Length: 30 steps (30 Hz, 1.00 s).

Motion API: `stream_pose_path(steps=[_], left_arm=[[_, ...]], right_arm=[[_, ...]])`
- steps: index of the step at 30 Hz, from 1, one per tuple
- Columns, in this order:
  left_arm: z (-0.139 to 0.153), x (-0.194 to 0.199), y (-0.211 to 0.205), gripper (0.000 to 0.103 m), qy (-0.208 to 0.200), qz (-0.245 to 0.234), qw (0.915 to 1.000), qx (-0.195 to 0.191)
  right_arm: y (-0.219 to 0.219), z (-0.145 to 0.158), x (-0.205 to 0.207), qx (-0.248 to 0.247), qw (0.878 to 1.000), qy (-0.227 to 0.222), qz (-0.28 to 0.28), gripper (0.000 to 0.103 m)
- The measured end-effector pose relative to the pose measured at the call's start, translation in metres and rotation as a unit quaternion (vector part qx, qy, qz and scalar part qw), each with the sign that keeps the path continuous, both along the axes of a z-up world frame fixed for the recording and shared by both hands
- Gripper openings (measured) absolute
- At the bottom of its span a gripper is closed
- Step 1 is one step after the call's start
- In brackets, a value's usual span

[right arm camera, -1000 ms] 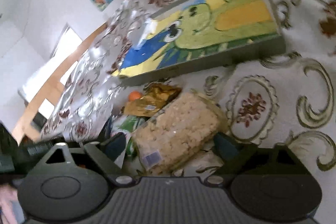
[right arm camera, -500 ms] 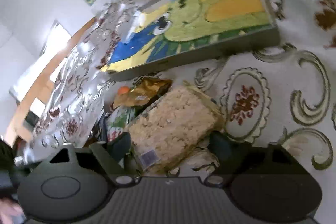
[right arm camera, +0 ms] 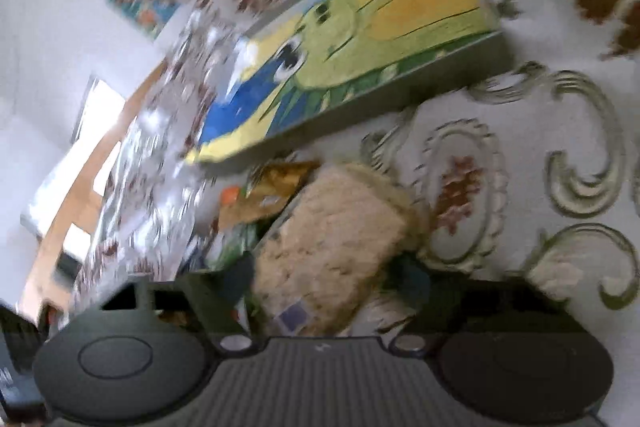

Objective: Organize snacks
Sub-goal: 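Close left tool on the dark blue stick pack while right tool grasps the rice-cracker packet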

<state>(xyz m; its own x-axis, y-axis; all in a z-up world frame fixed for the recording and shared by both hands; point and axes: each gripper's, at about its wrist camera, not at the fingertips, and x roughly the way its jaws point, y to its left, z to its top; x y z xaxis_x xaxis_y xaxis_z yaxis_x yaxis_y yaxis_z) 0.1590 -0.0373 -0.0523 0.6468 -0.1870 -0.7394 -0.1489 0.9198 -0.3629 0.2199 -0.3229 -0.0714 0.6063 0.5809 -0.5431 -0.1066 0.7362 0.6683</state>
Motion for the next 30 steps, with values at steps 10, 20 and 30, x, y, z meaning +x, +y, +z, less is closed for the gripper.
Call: stream_pose_path(steps=[10, 20, 30], left_arm=[[0.001, -0.005, 0.005, 0.040, -0.007, -0.005, 0.9998, -0.017], [0.001, -0.001, 0.008, 0.040, -0.003, -0.004, 0.9996, -0.029], [0.001, 0.007, 0.010, 0.040, -0.003, -0.003, 0.9995, -0.030]], right_arm=[[-0.010, 0.012, -0.003, 0.072, 0.995, -0.067, 0.018, 0.029], [0.025, -0.012, 0.025, 0.114, 0.993, -0.024, 0.036, 0.049], [0.037, -0.024, 0.039, 0.144, 0.989, 0.013, -0.024, 0.067]])
